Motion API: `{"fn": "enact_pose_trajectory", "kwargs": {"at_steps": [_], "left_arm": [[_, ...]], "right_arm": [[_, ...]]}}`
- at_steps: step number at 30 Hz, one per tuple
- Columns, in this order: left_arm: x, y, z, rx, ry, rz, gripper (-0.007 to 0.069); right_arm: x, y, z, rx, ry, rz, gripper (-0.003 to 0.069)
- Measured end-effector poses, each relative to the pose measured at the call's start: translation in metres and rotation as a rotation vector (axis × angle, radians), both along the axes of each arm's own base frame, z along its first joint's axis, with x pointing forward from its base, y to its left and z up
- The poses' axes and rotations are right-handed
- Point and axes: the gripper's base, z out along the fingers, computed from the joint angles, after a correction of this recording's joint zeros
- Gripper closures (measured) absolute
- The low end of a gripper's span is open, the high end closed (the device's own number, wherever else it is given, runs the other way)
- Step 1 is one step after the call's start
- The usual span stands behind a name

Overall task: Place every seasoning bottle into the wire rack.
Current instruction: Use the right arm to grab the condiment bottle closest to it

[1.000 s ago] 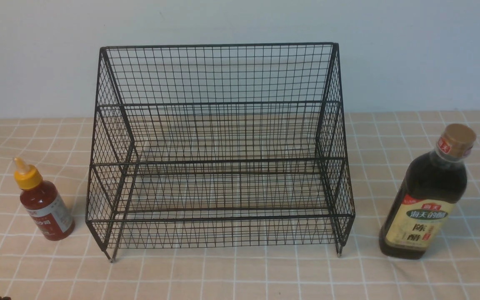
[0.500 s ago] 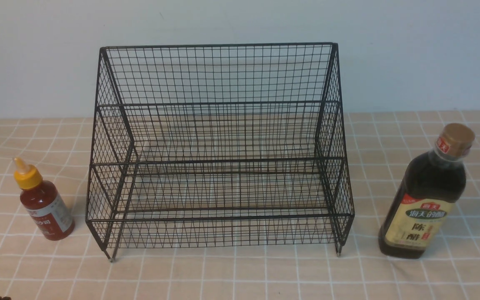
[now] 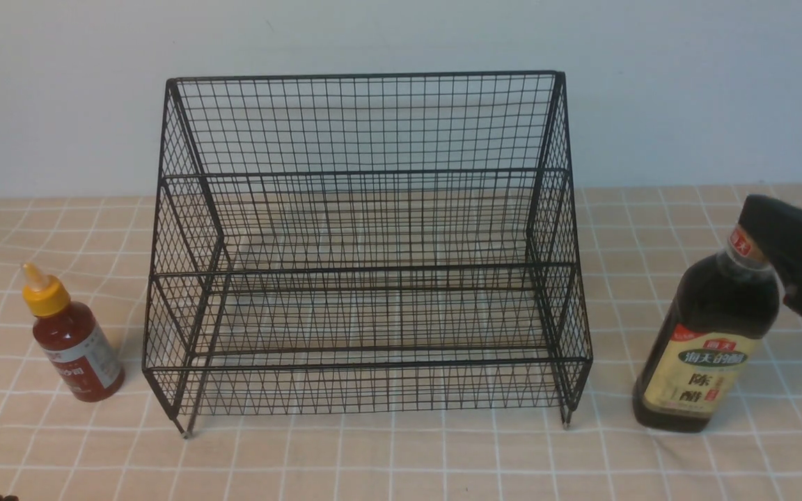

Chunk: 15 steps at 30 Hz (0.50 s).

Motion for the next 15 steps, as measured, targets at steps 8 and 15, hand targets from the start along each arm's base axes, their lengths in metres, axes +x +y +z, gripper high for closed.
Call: {"fn": "enact_pose_trajectory", "kwargs": {"at_steps": [8,15], "left_arm": [[0.000,0.000,0.000,0.000,0.000,0.000,0.0631],[0.000,0.000,0.000,0.000,0.000,0.000,0.0631]], "right_arm": [[0.022,0.001,-0.028,-0.083,0.098,0.029,0.0055],[0.036,0.005,-0.038,-0.052,0.082,0.062,0.0332]]}}
